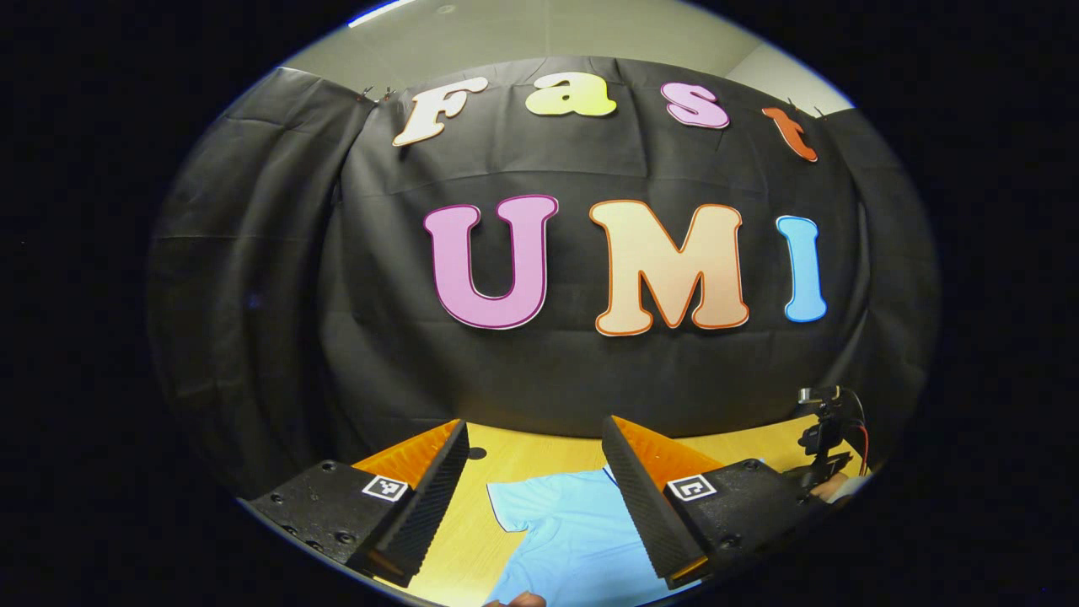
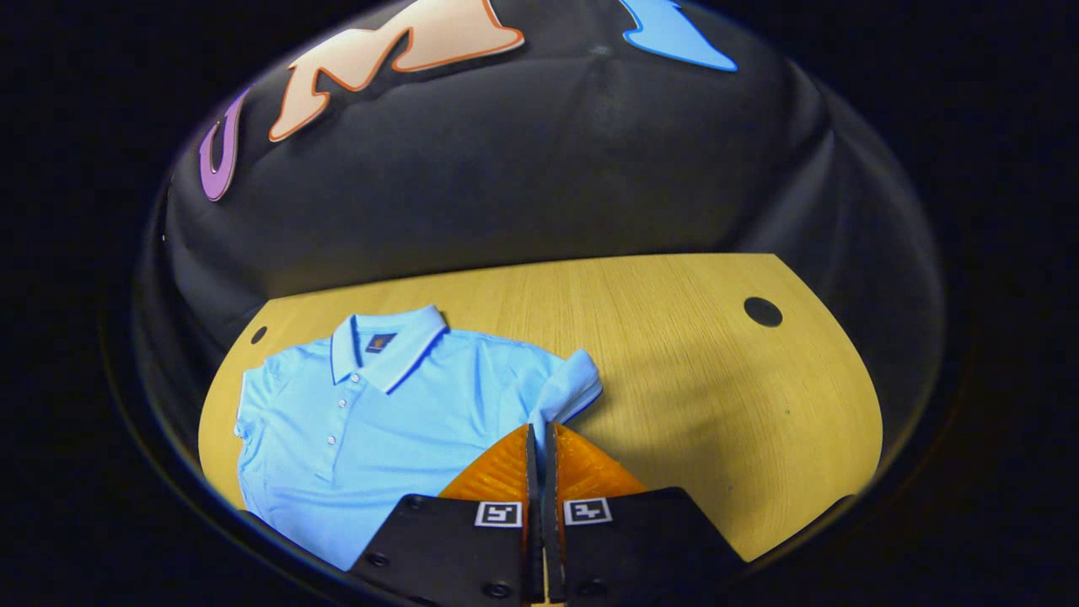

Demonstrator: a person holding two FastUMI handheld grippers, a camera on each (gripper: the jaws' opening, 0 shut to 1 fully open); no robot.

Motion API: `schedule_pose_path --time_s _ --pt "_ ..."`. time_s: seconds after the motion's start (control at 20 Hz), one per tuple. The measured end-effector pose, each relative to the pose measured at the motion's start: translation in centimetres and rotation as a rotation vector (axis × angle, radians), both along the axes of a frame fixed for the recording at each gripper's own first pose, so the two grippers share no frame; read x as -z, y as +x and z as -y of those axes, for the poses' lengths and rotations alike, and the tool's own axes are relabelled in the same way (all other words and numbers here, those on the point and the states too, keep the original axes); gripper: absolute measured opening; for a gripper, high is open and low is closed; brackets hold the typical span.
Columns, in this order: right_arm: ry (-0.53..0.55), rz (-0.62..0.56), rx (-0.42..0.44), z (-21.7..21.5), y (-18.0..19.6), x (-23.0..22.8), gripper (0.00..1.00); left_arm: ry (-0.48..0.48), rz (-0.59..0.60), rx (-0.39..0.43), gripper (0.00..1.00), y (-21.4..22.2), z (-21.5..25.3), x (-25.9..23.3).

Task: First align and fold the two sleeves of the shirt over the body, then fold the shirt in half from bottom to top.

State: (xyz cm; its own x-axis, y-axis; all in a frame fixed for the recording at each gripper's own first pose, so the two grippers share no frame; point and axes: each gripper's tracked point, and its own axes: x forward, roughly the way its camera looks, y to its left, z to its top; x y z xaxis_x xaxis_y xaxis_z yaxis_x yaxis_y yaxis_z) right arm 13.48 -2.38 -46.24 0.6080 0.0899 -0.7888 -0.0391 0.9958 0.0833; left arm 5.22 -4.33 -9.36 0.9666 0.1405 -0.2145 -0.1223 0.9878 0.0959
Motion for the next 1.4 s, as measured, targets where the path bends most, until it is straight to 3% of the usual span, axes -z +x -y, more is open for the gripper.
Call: schedule_pose_path --time_s 0.4,0.85,0.95,1.05,1.1,1.15,1.2,1.25,1.35,1.4 --pt "0.025 0.042 -0.066 -7.7 0.4 -2.0 0.04 -0.04 -0.019 0.014 0.95 -0.4 -2.8 1.1" --pt "-0.015 -0.023 -0.146 -13.3 -1.0 2.1 0.0 -0.012 -0.057 -0.034 0.95 -1.6 -8.2 2.0" --pt "0.028 -0.026 -0.152 -14.6 -1.2 1.7 0.12 -0.023 -0.073 -0.045 0.95 -1.5 -8.9 2.7" --pt "0.042 0.022 -0.161 -14.8 -0.6 0.3 0.54 -0.038 -0.085 -0.049 0.95 -0.9 -9.3 3.6" --pt "0.042 0.04 -0.163 -14.7 -0.4 -0.7 0.66 -0.046 -0.092 -0.048 0.95 -0.5 -9.3 4.2" --pt "0.041 0.051 -0.16 -14.4 -0.4 -1.6 0.89 -0.059 -0.103 -0.047 0.95 -0.1 -9.3 4.9" --pt "0.045 0.061 -0.157 -14.0 -0.4 -2.4 0.87 -0.073 -0.111 -0.045 0.95 0.4 -9.2 5.6" --pt "0.046 0.077 -0.155 -13.6 -0.4 -3.3 0.95 -0.084 -0.118 -0.042 0.95 0.9 -9.0 6.1" --pt "0.039 0.11 -0.149 -12.3 -0.7 -5.3 0.95 -0.1 -0.137 -0.038 0.95 2.1 -8.7 7.5" --pt "0.035 0.12 -0.142 -11.6 -0.9 -6.2 0.91 -0.107 -0.148 -0.034 0.95 2.7 -8.5 8.2"
